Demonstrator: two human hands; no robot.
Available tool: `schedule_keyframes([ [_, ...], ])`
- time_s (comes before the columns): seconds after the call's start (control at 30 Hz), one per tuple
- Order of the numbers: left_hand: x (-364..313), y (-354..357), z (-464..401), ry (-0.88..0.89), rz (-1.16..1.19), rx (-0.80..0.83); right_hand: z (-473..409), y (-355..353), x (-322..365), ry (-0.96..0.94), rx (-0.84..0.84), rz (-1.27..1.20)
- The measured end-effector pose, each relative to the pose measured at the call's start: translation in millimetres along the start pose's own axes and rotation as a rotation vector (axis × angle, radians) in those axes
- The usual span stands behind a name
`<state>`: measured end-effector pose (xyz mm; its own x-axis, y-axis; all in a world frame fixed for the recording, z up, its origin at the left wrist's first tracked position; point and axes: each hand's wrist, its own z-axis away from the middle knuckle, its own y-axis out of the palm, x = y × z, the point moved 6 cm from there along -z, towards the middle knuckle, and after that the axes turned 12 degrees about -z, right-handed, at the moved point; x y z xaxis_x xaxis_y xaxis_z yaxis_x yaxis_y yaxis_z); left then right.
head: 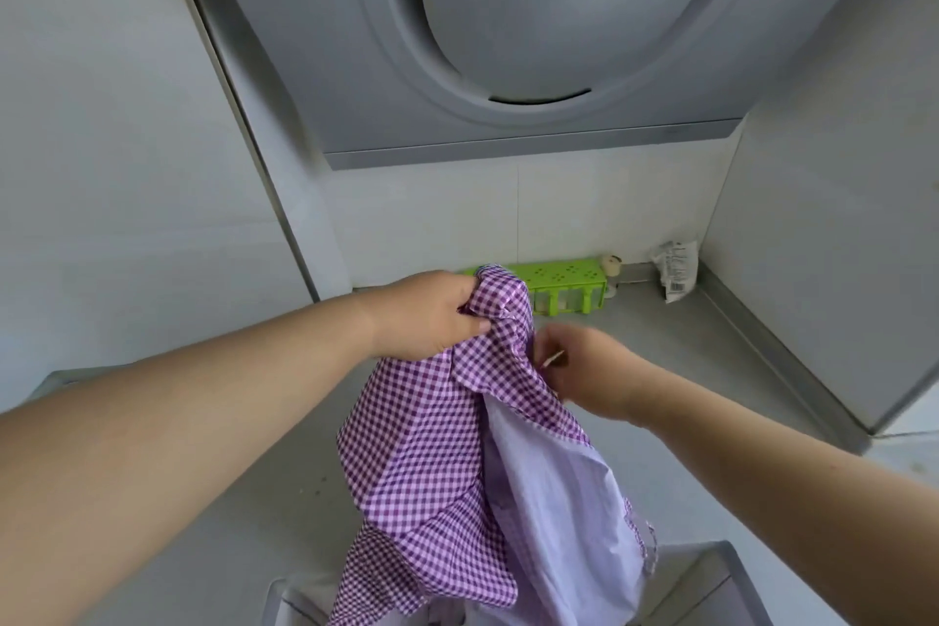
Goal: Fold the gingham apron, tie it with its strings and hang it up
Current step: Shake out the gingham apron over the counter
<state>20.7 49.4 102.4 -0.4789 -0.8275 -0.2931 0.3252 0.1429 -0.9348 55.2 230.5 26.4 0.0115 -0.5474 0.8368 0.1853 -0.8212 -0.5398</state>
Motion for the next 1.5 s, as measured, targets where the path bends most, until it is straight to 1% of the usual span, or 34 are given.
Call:
schedule_keyframes([
  [0.03, 1, -4, 3, -0.001, 0.023, -0.002, 1, 8, -4, -0.009, 0.063, 0.124],
  [0.07, 0, -7, 6, 0.002, 0.041, -0.006, 2, 14, -5, -0.028, 0.100, 0.179],
  [0.2, 3, -21, 20, -0.003, 0.068, -0.046, -1, 28, 7, -0.100, 0.124, 0.154],
  [0.3, 12, -29, 30, -0.010, 0.087, -0.051, 0, 44, 14, -0.106, 0.218, 0.259],
  [0.4, 27, -34, 41, -0.025, 0.022, -0.036, 7, 40, 19, -0.103, 0.192, 0.253],
  [0.47, 43, -37, 48, -0.054, -0.024, -0.026, 9, 26, 21, -0.089, 0.107, 0.177],
  [0.5, 51, -38, 52, -0.070, -0.045, -0.023, 9, 15, 22, -0.088, 0.025, 0.147],
  [0.6, 78, -42, 62, -0.128, -0.107, -0.063, 13, -28, 30, -0.124, -0.341, 0.039],
  [0.63, 87, -44, 64, -0.150, -0.127, -0.092, 17, -43, 35, -0.155, -0.431, 0.017],
  [0.67, 94, -46, 66, -0.172, -0.142, -0.130, 22, -54, 39, -0.189, -0.473, 0.027],
  [0.7, 102, -48, 67, -0.194, -0.153, -0.174, 28, -62, 46, -0.227, -0.469, 0.087],
  [0.73, 108, -49, 68, -0.216, -0.157, -0.217, 34, -66, 52, -0.276, -0.432, 0.200],
  [0.8, 116, -51, 71, -0.251, -0.156, -0.282, 43, -65, 60, -0.344, -0.287, 0.509],
  [0.83, 118, -51, 74, -0.262, -0.163, -0.308, 46, -62, 58, -0.309, -0.189, 0.667],
  [0.87, 118, -52, 76, -0.273, -0.173, -0.330, 44, -60, 49, -0.225, -0.081, 0.819],
  [0.9, 117, -52, 79, -0.278, -0.182, -0.346, 45, -59, 38, -0.114, 0.013, 0.944],
  [0.93, 115, -52, 82, -0.282, -0.188, -0.359, 46, -61, 24, -0.002, 0.087, 1.013],
  [0.97, 112, -52, 84, -0.284, -0.190, -0.371, 50, -63, 13, 0.081, 0.116, 1.015],
  [1.07, 102, -54, 89, -0.277, -0.250, -0.429, 61, -65, -19, 0.263, 0.075, 0.861],
  [1.13, 98, -55, 89, -0.258, -0.287, -0.448, 63, -62, -37, 0.323, -0.004, 0.790],
  [1.2, 98, -55, 91, -0.267, -0.263, -0.454, 62, -60, -51, 0.348, -0.134, 0.694],
  [1.27, 103, -54, 91, -0.294, -0.209, -0.457, 63, -62, -55, 0.308, -0.281, 0.524],
  [1.33, 112, -51, 90, -0.333, -0.160, -0.426, 66, -62, -49, 0.194, -0.409, 0.318],
  [1.37, 115, -48, 90, -0.348, -0.130, -0.401, 67, -60, -41, 0.132, -0.444, 0.241],
  [1.4, 116, -44, 90, -0.357, -0.080, -0.376, 68, -56, -32, 0.073, -0.447, 0.195],
  [1.43, 116, -40, 90, -0.357, -0.017, -0.354, 66, -49, -21, 0.033, -0.415, 0.171],
  [1.5, 109, -29, 92, -0.343, 0.050, -0.290, 63, -31, -6, -0.009, -0.271, 0.183],
])
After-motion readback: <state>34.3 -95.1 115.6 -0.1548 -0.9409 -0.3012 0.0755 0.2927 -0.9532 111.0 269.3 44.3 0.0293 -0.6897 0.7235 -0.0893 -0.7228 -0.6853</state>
